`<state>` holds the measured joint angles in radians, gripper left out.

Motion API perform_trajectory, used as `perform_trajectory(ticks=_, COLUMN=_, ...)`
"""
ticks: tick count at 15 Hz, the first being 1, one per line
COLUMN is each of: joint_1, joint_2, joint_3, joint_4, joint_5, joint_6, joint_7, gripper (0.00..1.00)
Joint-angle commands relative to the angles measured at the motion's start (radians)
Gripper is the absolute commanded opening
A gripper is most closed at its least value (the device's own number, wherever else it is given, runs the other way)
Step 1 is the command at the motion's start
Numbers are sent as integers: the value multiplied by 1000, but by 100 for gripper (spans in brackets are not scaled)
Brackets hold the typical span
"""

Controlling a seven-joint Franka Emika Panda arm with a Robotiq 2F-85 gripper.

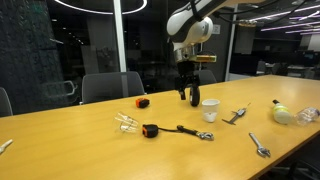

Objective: Pick up the white cup, put the clear cup inside the white cup

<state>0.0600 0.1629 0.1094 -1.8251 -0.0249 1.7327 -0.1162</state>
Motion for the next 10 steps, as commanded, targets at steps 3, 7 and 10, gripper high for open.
perform_trajectory(ticks=3, joint_1=16, joint_2=-5, joint_3=-3, joint_4=-22, joint_5=159, joint_6=120, joint_7=154, gripper=100)
perform_trajectory(ticks=7, joint_1=43, joint_2=-11, joint_3=16, joint_4=-4, joint_5=219, joint_6=140, joint_7=196, gripper=100)
perform_trajectory(ticks=10, joint_1=89, joint_2=-23, joint_3=42, joint_4=-1, joint_5=125, joint_6=148, joint_7=159, gripper=100)
